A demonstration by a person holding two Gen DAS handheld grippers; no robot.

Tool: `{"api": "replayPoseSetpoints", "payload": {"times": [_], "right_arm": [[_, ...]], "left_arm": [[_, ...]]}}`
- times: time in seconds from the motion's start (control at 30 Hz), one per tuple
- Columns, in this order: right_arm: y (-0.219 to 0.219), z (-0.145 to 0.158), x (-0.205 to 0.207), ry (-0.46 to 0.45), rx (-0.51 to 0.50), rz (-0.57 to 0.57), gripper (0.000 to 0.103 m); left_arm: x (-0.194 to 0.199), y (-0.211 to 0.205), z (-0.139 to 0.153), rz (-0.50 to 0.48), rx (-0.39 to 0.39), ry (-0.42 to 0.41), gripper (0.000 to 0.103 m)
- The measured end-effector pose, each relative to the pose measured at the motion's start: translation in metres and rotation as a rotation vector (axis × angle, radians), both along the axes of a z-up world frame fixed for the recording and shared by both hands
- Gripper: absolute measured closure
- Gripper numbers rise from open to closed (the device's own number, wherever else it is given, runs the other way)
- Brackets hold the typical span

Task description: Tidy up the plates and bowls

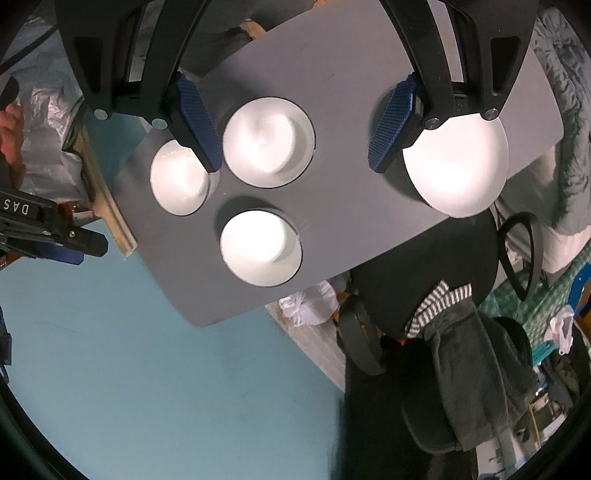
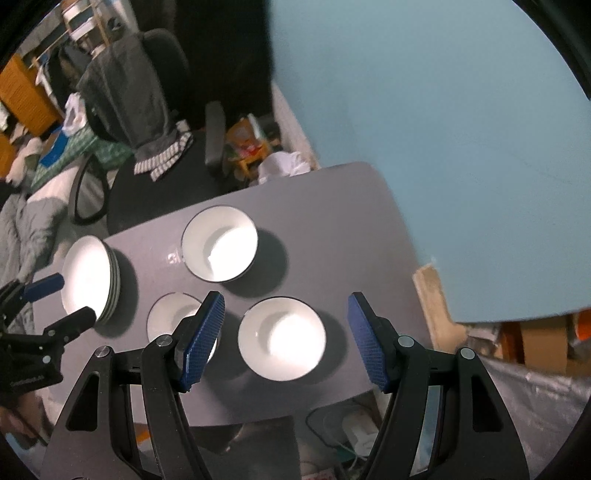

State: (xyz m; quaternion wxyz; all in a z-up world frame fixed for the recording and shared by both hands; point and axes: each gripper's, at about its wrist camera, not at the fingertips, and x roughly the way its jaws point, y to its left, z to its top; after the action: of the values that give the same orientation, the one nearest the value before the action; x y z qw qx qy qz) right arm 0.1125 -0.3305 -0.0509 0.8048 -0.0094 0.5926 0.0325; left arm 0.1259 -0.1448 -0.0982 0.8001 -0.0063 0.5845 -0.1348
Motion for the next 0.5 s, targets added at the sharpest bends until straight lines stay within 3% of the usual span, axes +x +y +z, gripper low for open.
{"api": "replayPoseSetpoints", "payload": {"times": [0.5], "right_arm": [[0.044, -0.084, 0.020, 0.148, 0.108, 0.303, 0.035]], "left_arm": [[-0.004, 0.014, -0.073, 0.063, 0.030, 0.108, 0.021]]}}
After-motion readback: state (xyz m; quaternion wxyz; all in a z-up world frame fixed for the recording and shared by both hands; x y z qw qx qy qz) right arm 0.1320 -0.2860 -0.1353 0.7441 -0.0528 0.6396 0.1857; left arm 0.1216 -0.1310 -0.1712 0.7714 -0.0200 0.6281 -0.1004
